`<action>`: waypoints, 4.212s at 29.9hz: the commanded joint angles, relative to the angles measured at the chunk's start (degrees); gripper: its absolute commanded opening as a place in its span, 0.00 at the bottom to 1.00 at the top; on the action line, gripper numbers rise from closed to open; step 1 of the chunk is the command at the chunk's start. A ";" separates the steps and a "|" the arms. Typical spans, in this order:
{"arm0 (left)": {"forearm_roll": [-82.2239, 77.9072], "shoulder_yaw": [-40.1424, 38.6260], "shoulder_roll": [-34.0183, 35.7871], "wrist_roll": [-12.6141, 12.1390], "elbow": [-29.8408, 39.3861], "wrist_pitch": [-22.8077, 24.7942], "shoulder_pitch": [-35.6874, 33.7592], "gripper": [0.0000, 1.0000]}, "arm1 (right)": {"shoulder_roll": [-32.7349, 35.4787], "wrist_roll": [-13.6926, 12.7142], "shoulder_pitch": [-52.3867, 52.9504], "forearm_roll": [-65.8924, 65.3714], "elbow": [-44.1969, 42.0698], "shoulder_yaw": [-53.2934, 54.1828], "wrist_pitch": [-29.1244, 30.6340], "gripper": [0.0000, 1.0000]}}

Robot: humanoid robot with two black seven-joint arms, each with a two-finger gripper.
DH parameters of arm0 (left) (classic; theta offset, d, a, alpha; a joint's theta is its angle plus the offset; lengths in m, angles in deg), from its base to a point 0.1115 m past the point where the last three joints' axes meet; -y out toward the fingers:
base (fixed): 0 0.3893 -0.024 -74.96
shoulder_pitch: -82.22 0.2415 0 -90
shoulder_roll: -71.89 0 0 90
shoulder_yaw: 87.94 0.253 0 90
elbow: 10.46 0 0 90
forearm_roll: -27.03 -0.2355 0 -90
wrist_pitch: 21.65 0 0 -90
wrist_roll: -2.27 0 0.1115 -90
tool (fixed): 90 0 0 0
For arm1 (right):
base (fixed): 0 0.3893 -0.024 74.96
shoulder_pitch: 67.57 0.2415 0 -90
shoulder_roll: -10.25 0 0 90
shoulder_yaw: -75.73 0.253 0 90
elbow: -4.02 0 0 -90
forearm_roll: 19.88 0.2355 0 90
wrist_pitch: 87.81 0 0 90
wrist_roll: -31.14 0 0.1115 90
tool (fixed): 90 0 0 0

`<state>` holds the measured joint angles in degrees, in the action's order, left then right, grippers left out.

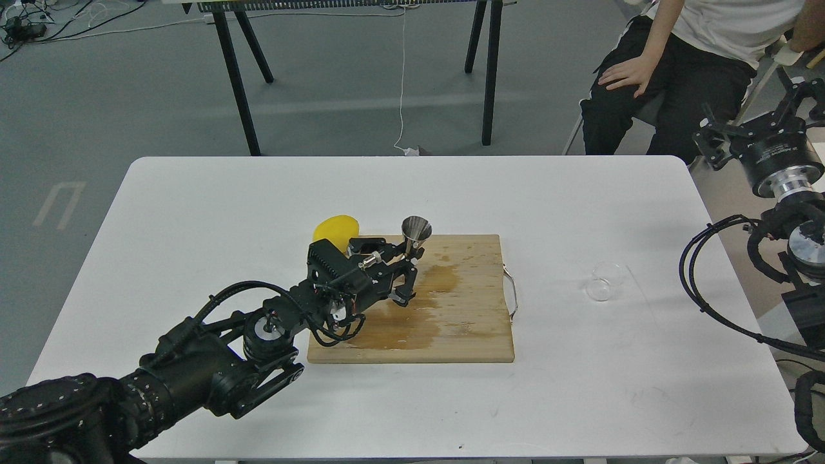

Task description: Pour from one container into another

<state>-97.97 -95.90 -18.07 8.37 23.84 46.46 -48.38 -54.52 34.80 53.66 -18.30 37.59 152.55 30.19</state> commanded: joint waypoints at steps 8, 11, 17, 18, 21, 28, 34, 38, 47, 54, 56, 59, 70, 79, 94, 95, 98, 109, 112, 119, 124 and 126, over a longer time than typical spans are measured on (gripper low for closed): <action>0.00 1.55 -0.04 -0.21 -0.38 -0.08 0.79 0.14 | 0.17 0.13 -0.02 0.00 0.01 -0.09 0.00 1.00; 0.00 1.19 -0.04 -0.82 -0.20 -0.17 0.79 0.15 | 0.08 0.21 -0.02 0.00 0.01 -0.09 0.00 1.00; 0.00 1.28 -0.04 -1.53 -0.20 -0.26 1.66 0.18 | 0.60 0.13 -0.02 0.00 -0.08 0.00 0.00 1.00; 0.00 1.19 -0.04 -1.62 -0.20 -0.35 1.93 0.21 | 0.78 0.13 -0.02 0.00 -0.08 0.00 0.00 1.00; 0.00 1.19 -0.04 -1.71 -0.20 -0.61 2.28 0.26 | 1.05 0.13 -0.02 0.00 -0.08 0.00 0.00 1.00; 0.00 1.19 -0.04 -1.79 0.24 -1.23 2.37 0.47 | 0.96 0.21 -0.02 0.00 0.01 -0.09 0.00 1.00; 0.00 1.19 -0.04 -1.79 0.85 -1.40 2.28 0.61 | 1.05 0.21 -0.02 0.00 0.01 0.00 0.00 1.00; 0.00 1.19 -0.04 -1.88 3.22 -1.49 2.54 0.70 | 0.96 0.21 -0.02 0.00 0.01 0.00 0.00 1.00; 0.00 0.93 -0.04 -1.88 3.84 -1.75 3.07 0.72 | 1.05 0.21 -0.02 0.00 -0.08 0.00 0.00 1.00; 0.00 0.05 -0.04 -1.88 3.84 -2.19 3.07 0.74 | 0.87 0.21 -0.02 0.00 0.01 0.00 0.00 1.00; 0.00 0.05 -0.04 -1.79 3.84 -2.19 3.07 0.74 | 0.96 0.21 -0.02 0.00 0.01 0.00 0.00 1.00; 0.00 -0.04 -0.04 -1.79 3.84 -2.19 2.98 0.75 | 0.96 0.21 -0.02 0.00 0.01 0.00 0.00 1.00; 0.00 0.31 2.33 -1.35 3.84 -2.19 3.16 0.81 | 0.96 0.21 -0.02 0.00 0.01 0.00 0.00 1.00; 0.00 0.14 4.88 -1.18 3.84 -3.68 3.60 0.82 | 0.96 0.21 -0.02 0.00 0.01 0.00 0.00 1.00; 0.00 -3.11 15.86 -1.09 14.29 -4.39 7.99 0.86 | 1.05 0.21 -0.02 0.00 -0.08 0.00 0.00 1.00; 0.00 -3.72 17.00 -1.09 15.00 -4.48 7.99 0.86 | 1.05 0.13 -0.02 0.00 -0.08 0.00 0.00 1.00; 0.00 -6.09 20.25 -1.00 17.55 -5.79 7.99 0.87 | 1.31 0.13 -0.02 0.00 -0.08 0.00 0.00 1.00; 12.01 -17.17 33.35 1.98 27.92 -6.11 7.73 0.87 | 4.56 -0.40 -1.16 0.09 -0.25 -0.35 0.00 1.00; 25.90 -19.80 33.27 2.60 28.28 -5.97 7.73 0.87 | 4.56 -1.01 -3.18 0.79 0.88 0.00 0.00 1.00; 56.22 -26.57 29.86 2.60 28.45 -2.82 5.80 0.87 | 7.20 -4.27 -15.91 15.89 18.27 2.01 -1.10 1.00; 67.41 -34.91 23.44 2.51 28.45 -1.67 5.53 0.96 | 6.50 -4.27 -23.47 19.06 25.93 3.77 -4.35 1.00; 72.24 -39.48 21.24 2.25 28.45 1.48 5.53 0.98 | 5.44 -4.27 -27.16 21.61 28.47 3.69 -5.93 1.00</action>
<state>-32.02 -129.40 6.20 10.97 52.31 44.83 -42.83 -47.89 30.54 31.23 0.37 62.44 156.04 26.28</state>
